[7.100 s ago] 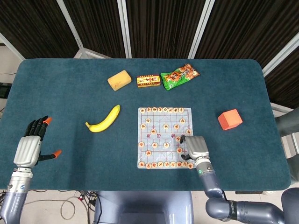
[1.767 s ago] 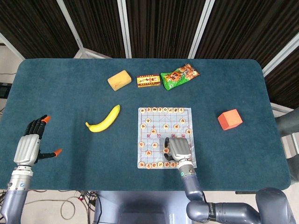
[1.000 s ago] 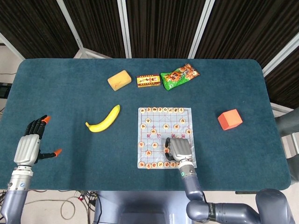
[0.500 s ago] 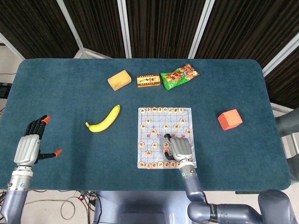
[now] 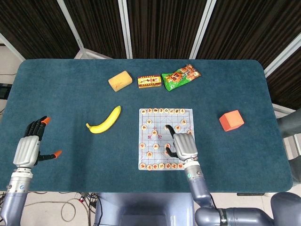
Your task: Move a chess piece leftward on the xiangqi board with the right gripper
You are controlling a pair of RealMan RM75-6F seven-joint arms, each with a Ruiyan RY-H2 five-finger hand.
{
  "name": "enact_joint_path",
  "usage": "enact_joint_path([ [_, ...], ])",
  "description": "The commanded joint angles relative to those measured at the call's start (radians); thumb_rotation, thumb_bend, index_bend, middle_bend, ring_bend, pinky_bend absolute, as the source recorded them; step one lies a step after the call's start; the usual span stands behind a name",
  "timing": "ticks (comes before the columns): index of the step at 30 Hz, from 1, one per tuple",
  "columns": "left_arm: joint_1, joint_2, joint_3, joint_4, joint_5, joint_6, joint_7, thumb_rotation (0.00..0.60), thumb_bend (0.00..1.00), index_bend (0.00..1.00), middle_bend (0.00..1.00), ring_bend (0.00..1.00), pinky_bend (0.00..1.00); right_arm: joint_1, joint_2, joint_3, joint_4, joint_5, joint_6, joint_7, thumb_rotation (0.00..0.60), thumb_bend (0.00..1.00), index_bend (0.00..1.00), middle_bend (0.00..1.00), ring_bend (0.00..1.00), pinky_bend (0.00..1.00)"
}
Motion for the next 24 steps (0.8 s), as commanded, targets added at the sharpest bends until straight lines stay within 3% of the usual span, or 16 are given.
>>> enact_joint_path([
  [1,0.002,0.002,0.002,0.0,0.003,0.004,0.003,0.6,0.0,0.0,0.0,0.0,0.0,-0.053,0.124,-0.017,-0.094,-0.101,0.052,0.043,0.6,0.41,0.06,0.82,0.83,0.74],
  [4,0.004,0.004,0.004,-0.001,0.009,0.01,0.009,0.6,0.0,0.0,0.0,0.0,0.0,-0.106,0.233,-0.052,-0.152,-0.168,0.079,0.086,0.6,0.41,0.0,0.6,0.61,0.77],
  [8,0.007,0.006,0.012,0.001,0.022,0.016,0.026,0.6,0.0,0.0,0.0,0.0,0.0,-0.193,0.386,-0.123,-0.21,-0.259,0.114,0.164,0.6,0.37,0.0,0.34,0.33,0.82],
  [9,0.007,0.006,0.014,0.005,0.028,0.019,0.032,0.6,0.0,0.0,0.0,0.0,0.0,-0.22,0.423,-0.144,-0.218,-0.285,0.127,0.189,0.6,0.35,0.0,0.26,0.24,0.75],
  [10,0.007,0.006,0.016,0.007,0.032,0.021,0.037,0.6,0.0,0.0,0.0,0.0,0.0,-0.246,0.459,-0.167,-0.224,-0.307,0.138,0.213,0.6,0.33,0.0,0.21,0.18,0.61],
  [12,0.008,0.006,0.02,0.012,0.041,0.025,0.047,0.6,0.0,0.0,0.0,0.0,0.0,-0.286,0.517,-0.203,-0.23,-0.343,0.152,0.257,0.6,0.3,0.0,0.05,0.03,0.16],
  [13,0.009,0.006,0.022,0.014,0.047,0.03,0.051,0.6,0.0,0.0,0.0,0.0,0.0,-0.309,0.548,-0.223,-0.229,-0.366,0.162,0.282,0.6,0.29,0.0,0.02,0.01,0.06],
  [15,0.012,0.007,0.027,0.019,0.061,0.039,0.06,0.6,0.0,0.0,0.0,0.0,0.0,-0.354,0.599,-0.257,-0.205,-0.416,0.191,0.334,0.6,0.28,0.0,0.0,0.0,0.01],
  [20,0.015,0.0,0.035,0.03,0.08,0.052,0.083,0.6,0.0,0.0,0.0,0.0,0.0,-0.454,0.663,-0.299,-0.105,-0.48,0.265,0.471,0.6,0.27,0.0,0.0,0.0,0.0],
  [24,0.015,-0.007,0.038,0.033,0.083,0.052,0.094,0.6,0.0,0.0,0.0,0.0,0.0,-0.509,0.644,-0.299,0.016,-0.508,0.315,0.568,0.6,0.27,0.0,0.0,0.0,0.0],
])
